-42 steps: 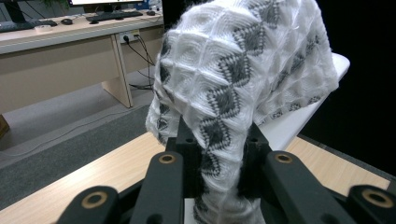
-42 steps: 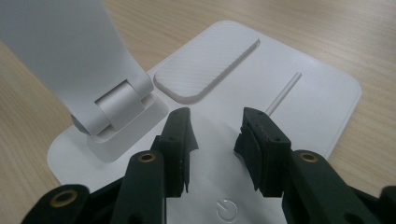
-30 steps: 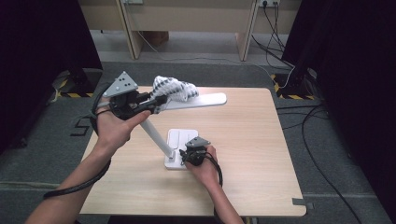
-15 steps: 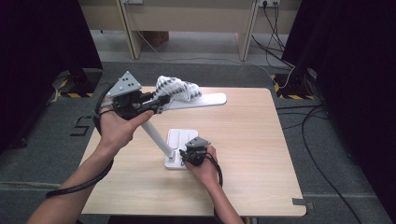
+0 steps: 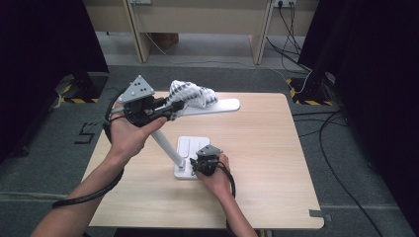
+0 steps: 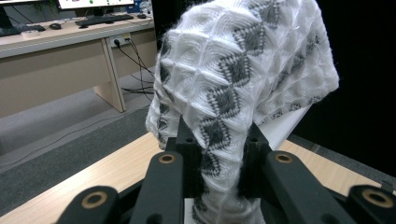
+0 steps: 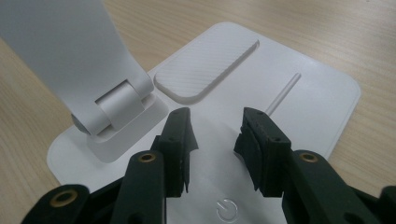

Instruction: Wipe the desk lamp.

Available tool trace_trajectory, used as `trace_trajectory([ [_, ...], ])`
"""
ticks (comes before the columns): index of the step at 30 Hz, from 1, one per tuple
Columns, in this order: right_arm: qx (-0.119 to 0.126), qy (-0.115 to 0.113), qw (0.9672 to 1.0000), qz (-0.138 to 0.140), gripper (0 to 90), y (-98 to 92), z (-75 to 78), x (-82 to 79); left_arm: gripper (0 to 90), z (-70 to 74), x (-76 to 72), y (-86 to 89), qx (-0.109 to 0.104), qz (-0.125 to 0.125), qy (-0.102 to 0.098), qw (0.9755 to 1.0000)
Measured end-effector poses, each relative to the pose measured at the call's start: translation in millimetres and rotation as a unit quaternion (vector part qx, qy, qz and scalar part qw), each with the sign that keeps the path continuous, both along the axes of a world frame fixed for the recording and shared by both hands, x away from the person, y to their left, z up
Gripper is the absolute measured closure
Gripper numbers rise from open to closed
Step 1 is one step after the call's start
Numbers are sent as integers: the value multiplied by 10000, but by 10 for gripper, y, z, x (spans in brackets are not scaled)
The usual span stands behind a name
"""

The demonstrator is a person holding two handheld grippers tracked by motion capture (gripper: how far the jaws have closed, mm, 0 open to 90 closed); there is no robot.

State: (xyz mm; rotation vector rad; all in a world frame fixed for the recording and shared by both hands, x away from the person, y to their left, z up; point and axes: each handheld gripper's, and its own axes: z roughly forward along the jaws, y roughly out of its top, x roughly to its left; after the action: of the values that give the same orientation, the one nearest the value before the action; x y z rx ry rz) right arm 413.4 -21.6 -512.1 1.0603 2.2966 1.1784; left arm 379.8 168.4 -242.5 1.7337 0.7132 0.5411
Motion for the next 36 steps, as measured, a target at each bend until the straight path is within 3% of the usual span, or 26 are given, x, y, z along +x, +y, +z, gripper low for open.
trace_trajectory([
  [36, 45, -65, 10000, -8, 631, -8, -18, -15, 745, 42, 32, -333, -13, -206, 7, 9998],
])
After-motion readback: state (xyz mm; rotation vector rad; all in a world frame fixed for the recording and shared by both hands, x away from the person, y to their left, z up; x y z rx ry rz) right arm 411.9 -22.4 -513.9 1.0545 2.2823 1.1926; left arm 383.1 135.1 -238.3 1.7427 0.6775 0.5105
